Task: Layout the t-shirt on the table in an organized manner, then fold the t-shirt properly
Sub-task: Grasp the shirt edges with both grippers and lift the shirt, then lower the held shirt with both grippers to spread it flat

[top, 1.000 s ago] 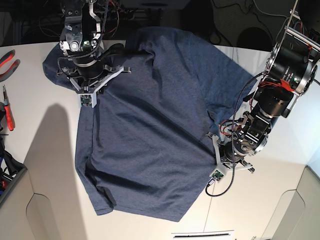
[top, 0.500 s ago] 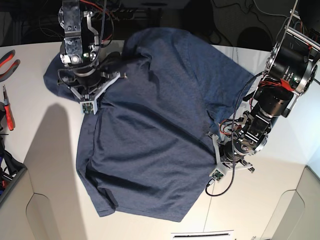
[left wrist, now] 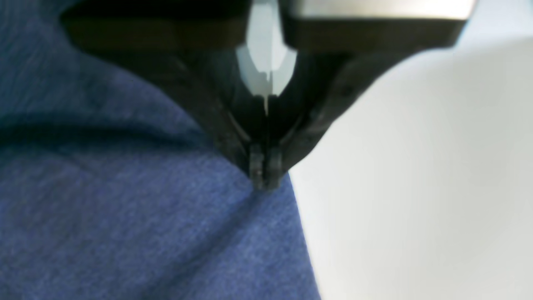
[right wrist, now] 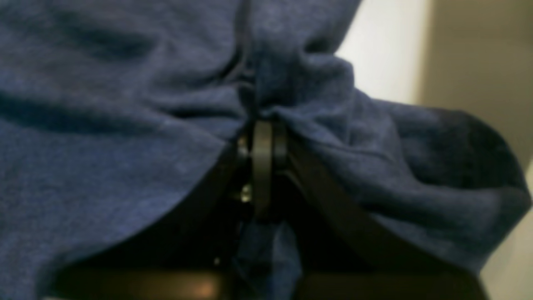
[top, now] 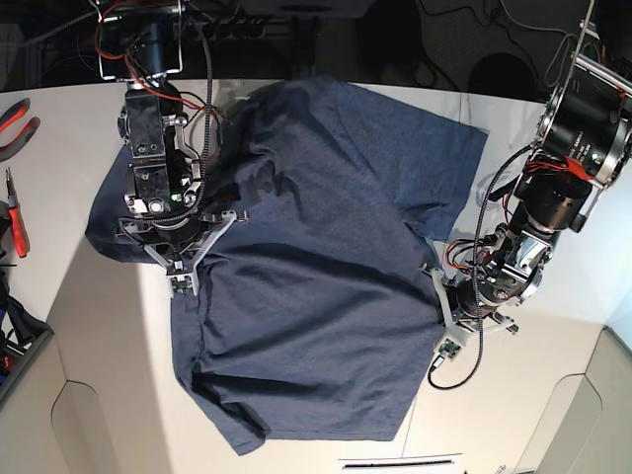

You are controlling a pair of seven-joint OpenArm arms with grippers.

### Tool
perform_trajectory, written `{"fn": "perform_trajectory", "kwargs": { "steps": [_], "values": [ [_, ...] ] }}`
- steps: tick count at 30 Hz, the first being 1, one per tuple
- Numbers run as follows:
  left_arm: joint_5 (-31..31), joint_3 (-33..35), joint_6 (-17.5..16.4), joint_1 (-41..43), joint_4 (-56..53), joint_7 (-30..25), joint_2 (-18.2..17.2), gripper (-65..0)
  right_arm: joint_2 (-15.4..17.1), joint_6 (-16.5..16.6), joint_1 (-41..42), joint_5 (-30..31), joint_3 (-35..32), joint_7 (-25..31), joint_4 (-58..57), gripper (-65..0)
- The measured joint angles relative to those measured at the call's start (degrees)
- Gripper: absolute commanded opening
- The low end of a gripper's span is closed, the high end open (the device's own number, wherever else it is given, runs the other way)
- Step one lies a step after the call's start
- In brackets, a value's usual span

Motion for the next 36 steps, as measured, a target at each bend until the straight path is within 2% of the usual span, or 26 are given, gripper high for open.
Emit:
{"fn": "perform_trajectory", "kwargs": {
  "steps": [5, 9, 16, 20, 25, 29, 30, 35, 36],
  "values": [
    [-0.9, -2.5, -0.4, 2.1, 3.0, 2.3, -1.8, -65.0, 1.8, 0.0, 5.0, -0.7, 0.0, 0.2, -0.7, -65.0],
    [-4.8, -7.4, -1.5, 5.5, 6.8, 5.1, -2.9, -65.0, 4.0, 0.0, 9.0, -0.9, 0.1, 0.9, -5.7, -65.0],
    [-14.3, -17.3, -12.9, 12.5, 13.1, 7.9, -3.5, -65.0, 5.1, 0.0, 13.1, -0.8, 0.2, 4.8, -15.6, -65.0],
    [-18.1, -19.0, -18.7, 14.6, 14.7, 8.3, -3.4, -65.0, 5.1, 0.0, 13.1, -0.9, 0.2, 5.0, -15.7, -65.0],
    [-18.1, -19.1, -18.9, 14.5, 14.7, 8.7, -3.4, -65.0, 5.0, 0.0, 13.1, -0.9, 0.2, 5.1, -15.6, -65.0],
    [-18.0, -19.1, -18.4, 14.5, 14.7, 8.6, -3.4, -65.0, 3.6, 0.0, 12.2, -0.2, 0.2, 4.8, -12.7, -65.0],
    [-17.7, -19.1, -17.4, 14.5, 14.7, 8.4, -3.4, -65.0, 3.3, 0.0, 11.3, 0.2, 0.2, 4.9, -10.9, -65.0],
    [-11.3, -18.9, -6.9, 14.2, 15.2, 4.5, -2.5, -65.0, 0.5, 1.9, 4.6, 2.8, 0.1, 4.4, 1.4, -65.0],
    [-10.5, -18.9, -6.3, 14.1, 15.1, 4.6, -2.6, -65.0, 0.0, 2.6, 3.1, 3.7, 0.0, 4.0, 3.6, -65.0]
  ]
}}
